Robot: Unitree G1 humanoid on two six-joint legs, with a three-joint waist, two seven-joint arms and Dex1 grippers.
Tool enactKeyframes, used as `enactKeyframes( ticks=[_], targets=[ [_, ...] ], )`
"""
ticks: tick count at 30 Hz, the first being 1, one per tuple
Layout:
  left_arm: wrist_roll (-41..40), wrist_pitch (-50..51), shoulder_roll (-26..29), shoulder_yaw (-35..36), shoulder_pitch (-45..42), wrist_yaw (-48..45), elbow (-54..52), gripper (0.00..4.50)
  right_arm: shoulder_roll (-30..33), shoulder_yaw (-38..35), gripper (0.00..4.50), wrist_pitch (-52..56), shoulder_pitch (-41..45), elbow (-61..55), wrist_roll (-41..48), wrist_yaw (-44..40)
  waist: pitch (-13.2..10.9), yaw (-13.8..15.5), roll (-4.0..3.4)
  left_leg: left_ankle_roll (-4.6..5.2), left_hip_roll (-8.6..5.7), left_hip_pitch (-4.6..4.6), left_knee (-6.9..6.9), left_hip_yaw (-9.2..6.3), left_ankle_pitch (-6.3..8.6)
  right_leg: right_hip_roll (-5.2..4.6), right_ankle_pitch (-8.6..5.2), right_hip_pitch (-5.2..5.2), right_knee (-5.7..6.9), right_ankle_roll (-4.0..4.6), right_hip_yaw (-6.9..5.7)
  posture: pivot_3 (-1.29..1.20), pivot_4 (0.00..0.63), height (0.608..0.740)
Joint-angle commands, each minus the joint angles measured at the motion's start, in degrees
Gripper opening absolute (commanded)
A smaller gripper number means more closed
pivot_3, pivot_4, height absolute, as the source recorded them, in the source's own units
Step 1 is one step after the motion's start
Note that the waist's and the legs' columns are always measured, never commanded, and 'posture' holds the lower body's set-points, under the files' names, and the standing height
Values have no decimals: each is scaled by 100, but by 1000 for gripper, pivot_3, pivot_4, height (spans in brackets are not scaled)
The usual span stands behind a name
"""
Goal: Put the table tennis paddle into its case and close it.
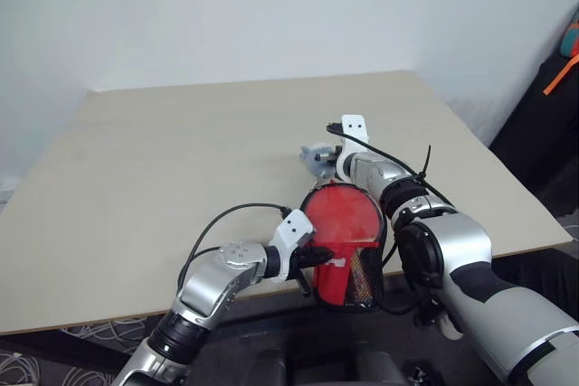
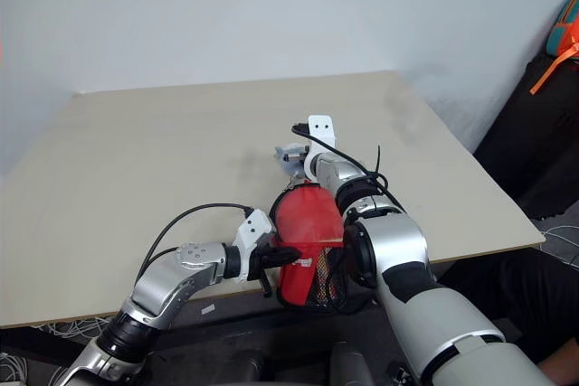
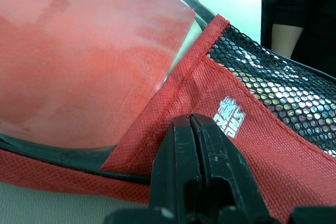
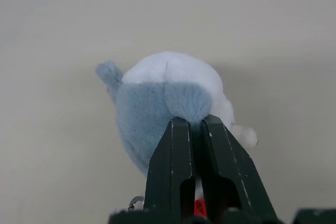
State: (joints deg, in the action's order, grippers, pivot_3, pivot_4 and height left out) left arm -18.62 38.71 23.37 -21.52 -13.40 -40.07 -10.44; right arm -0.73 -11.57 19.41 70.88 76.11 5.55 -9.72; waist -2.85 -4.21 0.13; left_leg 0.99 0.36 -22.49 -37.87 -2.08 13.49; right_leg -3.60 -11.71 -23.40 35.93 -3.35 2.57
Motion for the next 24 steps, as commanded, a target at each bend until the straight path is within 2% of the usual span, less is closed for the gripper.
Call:
enactKeyframes(
  ticks=[1,16,24],
  targets=[
    [162,104,101,44,-35,23,99,0,108,-8,46,-131,166,-201,-5,-52,0,0,0,0,0,0,0,0,0,0,0,0,0,0,0,0,0,740],
    [-298,433,590,264,-446,-730,-743,0,-95,287,46,433,163,-324,30,-1445,-2,-5,-4,0,1,-2,4,0,0,2,0,-2,-5,0,1,0,0,740],
    [-15,-89,82,457,-690,-255,-193,0,-115,300,46,511,126,-370,53,-1523,-2,-3,-3,-1,1,-2,2,0,0,2,1,-1,-6,0,0,0,0,740]
  ],
)
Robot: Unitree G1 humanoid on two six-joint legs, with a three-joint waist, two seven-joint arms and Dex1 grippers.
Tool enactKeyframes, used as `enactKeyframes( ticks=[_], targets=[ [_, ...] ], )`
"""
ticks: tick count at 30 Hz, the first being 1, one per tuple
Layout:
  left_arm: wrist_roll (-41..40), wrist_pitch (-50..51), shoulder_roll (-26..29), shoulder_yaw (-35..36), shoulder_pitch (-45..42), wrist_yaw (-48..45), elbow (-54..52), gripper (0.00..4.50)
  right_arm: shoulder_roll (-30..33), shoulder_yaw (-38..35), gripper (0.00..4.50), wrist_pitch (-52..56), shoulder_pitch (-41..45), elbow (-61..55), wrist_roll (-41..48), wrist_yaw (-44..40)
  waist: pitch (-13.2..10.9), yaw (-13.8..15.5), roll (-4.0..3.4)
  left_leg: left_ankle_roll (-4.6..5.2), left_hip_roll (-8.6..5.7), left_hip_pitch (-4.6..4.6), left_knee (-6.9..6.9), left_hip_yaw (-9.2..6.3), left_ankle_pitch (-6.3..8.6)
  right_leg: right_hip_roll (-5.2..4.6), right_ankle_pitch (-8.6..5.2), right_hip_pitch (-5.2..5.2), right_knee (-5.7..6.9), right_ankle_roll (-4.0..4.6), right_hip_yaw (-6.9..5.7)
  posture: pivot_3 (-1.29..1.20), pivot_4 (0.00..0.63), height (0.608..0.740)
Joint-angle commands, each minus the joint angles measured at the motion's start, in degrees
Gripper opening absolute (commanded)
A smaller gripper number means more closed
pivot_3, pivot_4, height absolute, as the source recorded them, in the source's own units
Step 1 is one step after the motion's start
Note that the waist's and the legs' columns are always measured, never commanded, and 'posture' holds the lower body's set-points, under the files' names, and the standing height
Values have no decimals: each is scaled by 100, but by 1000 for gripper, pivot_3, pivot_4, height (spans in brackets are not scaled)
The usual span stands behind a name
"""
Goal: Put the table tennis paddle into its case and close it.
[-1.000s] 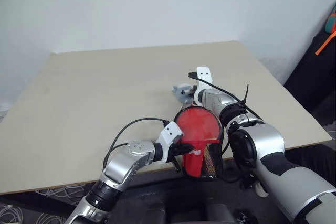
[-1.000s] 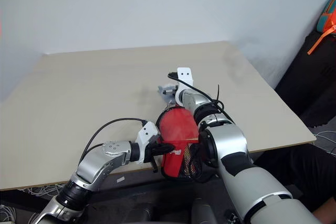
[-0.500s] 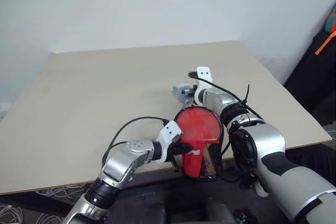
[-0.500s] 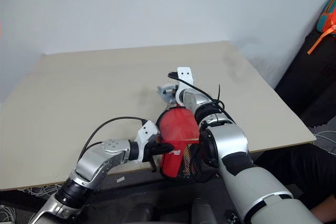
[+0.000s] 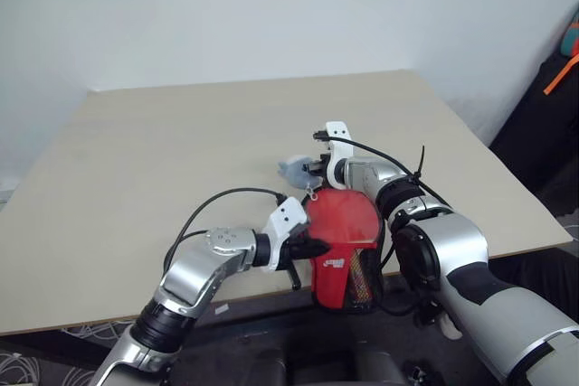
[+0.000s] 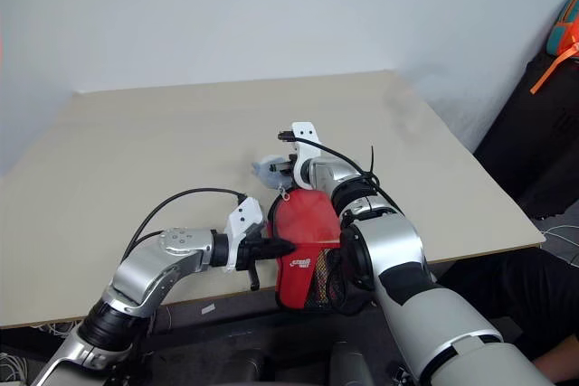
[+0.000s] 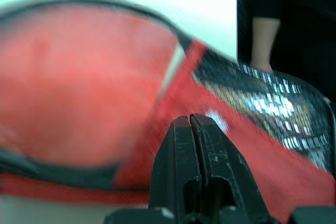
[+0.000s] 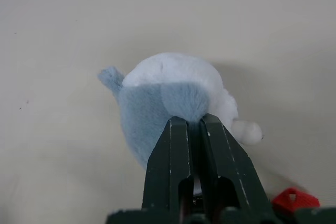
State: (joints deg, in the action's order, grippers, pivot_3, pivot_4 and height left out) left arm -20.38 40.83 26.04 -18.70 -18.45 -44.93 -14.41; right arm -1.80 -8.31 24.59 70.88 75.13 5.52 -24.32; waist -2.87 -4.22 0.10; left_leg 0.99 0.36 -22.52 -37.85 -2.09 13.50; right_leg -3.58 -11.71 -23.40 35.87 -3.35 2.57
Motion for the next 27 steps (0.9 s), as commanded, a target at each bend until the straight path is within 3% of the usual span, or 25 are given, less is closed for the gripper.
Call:
enactKeyframes(
  ticks=[1,14,27],
  targets=[
    [212,-390,-275,167,-219,296,326,0,-5,-28,46,-1,125,-276,57,-65,0,-4,0,0,0,1,1,1,0,0,0,0,0,0,0,0,0,740],
    [1055,-1226,-941,-272,-372,507,1727,0,-4,-81,46,36,122,-296,99,-57,2,-2,-1,0,-1,0,1,1,0,1,4,-1,1,6,1,0,0,740],
    [1322,-1179,-997,-373,-353,359,2010,0,58,-281,46,-106,192,-269,154,336,3,-1,-1,0,-1,1,0,1,0,0,13,3,1,21,1,0,0,740]
  ],
)
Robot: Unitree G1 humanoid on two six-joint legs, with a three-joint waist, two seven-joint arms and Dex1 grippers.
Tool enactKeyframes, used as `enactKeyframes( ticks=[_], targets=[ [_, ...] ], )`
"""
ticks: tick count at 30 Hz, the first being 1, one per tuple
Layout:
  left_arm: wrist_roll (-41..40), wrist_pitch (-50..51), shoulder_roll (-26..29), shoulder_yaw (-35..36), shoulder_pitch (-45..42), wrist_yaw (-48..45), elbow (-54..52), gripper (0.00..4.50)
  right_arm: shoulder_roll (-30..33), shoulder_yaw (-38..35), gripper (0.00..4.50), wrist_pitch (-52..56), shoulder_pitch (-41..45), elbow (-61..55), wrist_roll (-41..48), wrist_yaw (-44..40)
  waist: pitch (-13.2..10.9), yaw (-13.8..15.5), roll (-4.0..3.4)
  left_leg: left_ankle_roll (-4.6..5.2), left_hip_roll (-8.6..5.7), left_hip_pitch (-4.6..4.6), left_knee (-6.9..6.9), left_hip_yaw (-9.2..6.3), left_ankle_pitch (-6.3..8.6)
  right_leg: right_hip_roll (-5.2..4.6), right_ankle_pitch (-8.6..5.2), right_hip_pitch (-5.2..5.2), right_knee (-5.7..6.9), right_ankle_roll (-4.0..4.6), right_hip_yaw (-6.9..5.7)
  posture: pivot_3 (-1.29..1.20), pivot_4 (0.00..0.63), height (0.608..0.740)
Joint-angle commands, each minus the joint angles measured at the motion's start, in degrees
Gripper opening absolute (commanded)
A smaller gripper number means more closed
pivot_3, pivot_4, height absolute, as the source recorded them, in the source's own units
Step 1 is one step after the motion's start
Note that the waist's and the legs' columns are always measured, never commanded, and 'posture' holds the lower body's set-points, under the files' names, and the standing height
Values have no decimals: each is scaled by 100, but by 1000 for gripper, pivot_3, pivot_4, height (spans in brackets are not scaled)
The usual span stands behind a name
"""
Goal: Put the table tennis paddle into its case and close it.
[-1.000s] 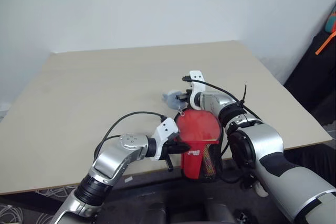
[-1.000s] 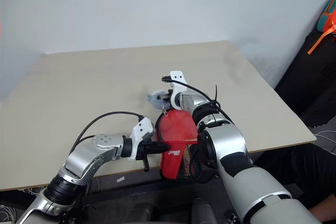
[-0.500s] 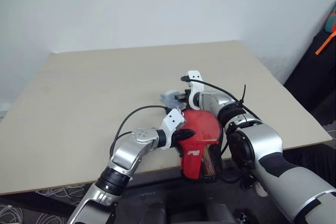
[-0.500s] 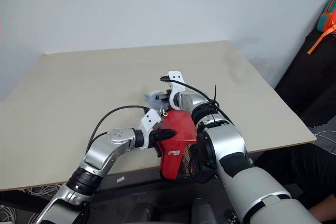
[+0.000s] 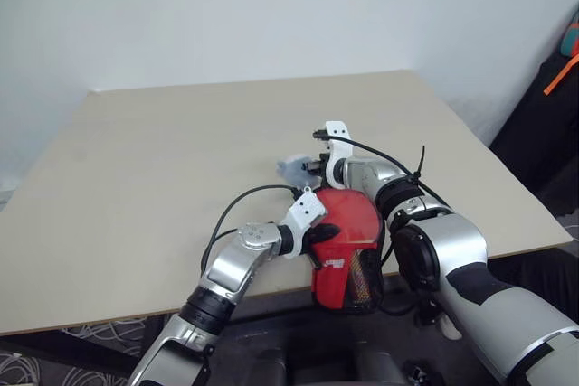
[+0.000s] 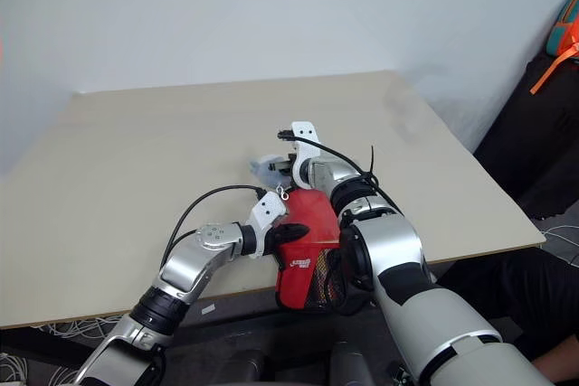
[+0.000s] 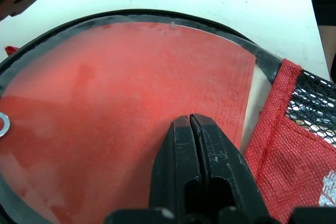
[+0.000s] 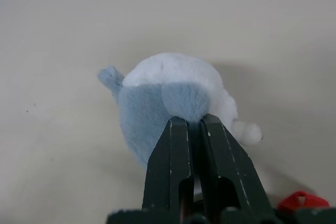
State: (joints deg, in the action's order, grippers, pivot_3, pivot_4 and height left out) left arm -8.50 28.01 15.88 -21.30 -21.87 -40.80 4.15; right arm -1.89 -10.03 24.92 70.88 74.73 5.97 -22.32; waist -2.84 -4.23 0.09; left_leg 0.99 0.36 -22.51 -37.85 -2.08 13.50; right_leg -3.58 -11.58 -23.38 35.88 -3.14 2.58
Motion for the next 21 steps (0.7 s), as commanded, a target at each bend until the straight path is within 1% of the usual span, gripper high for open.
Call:
enactKeyframes(
  ticks=[1,7,21],
  targets=[
    [144,114,22,-116,-7,-66,148,0,78,-131,46,-164,197,-223,110,205,0,0,0,0,0,0,0,0,0,0,0,0,0,0,0,0,0,740],
    [206,149,35,-143,51,-121,122,0,231,-292,46,-368,245,-154,159,708,1,-1,0,0,0,1,1,0,0,0,0,1,0,1,0,0,0,740],
    [240,218,61,-206,112,-181,106,0,625,-560,46,-561,240,-35,168,1357,2,6,-2,1,-1,1,0,0,0,-1,0,5,-3,1,0,0,0,740]
  ],
)
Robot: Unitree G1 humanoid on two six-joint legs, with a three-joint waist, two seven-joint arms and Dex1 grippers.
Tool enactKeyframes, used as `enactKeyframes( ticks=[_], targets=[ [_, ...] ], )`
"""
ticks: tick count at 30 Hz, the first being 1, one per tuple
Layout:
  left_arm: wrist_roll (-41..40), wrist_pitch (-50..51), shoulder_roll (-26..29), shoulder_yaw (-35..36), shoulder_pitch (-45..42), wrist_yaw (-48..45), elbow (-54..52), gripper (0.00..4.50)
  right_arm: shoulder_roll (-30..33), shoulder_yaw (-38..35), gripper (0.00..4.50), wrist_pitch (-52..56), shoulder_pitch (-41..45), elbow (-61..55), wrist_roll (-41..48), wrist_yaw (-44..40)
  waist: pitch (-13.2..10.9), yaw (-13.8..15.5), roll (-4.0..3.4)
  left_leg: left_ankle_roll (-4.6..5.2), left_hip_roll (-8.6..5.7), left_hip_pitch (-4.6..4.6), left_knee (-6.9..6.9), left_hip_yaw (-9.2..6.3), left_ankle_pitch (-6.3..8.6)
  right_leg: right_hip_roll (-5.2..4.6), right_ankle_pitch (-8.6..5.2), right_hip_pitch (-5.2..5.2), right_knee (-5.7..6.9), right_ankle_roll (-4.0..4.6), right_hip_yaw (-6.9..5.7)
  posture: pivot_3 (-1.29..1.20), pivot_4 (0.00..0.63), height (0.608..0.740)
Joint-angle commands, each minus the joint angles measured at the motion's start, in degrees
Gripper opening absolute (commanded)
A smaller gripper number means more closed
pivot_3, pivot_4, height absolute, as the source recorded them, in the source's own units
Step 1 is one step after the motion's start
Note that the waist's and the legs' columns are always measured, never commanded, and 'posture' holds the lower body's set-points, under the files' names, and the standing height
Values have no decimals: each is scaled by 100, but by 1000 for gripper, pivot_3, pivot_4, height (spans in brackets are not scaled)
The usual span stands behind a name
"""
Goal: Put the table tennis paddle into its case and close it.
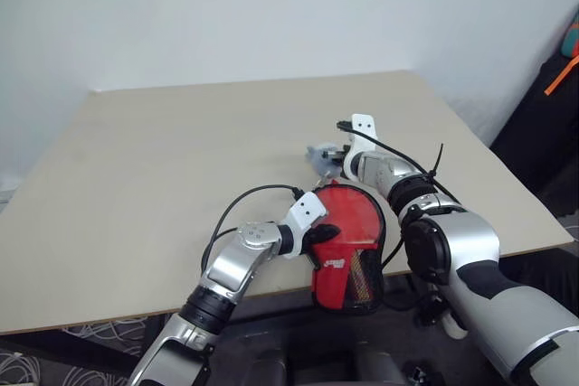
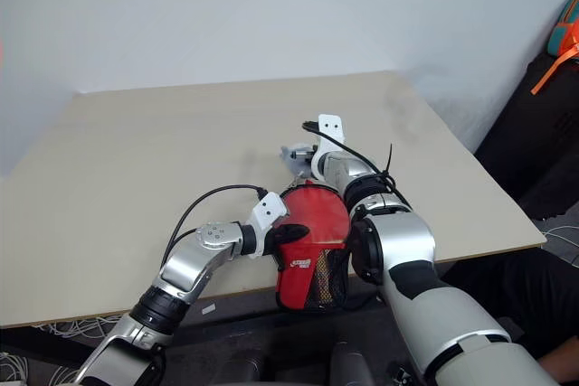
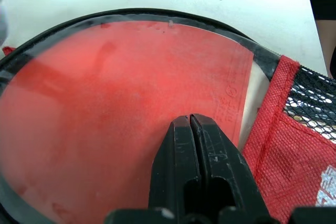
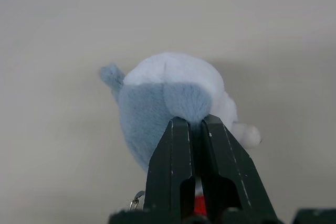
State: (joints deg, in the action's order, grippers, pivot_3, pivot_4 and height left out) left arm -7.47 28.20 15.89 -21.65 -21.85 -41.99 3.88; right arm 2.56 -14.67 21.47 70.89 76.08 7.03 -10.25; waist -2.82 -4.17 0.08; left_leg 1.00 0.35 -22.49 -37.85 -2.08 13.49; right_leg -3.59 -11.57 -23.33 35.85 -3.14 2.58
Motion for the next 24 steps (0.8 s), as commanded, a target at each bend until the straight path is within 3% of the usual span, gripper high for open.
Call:
enactKeyframes(
  ticks=[1,11,24],
  targets=[
    [136,203,60,-169,105,-65,135,0,195,-108,46,-222,235,-165,64,180,1,-1,-1,0,0,0,1,0,0,0,0,0,0,0,0,0,0,740],
    [140,228,51,-171,89,-88,164,0,460,-162,46,-351,191,-144,9,579,3,1,-4,1,-1,0,-1,0,0,0,0,2,-1,0,0,0,0,740],
    [144,272,12,-219,112,-86,156,0,1125,-122,46,-327,-187,-375,15,435,6,4,-11,6,-5,-1,0,-1,-3,-1,-1,7,-5,-1,4,0,0,740]
  ],
)
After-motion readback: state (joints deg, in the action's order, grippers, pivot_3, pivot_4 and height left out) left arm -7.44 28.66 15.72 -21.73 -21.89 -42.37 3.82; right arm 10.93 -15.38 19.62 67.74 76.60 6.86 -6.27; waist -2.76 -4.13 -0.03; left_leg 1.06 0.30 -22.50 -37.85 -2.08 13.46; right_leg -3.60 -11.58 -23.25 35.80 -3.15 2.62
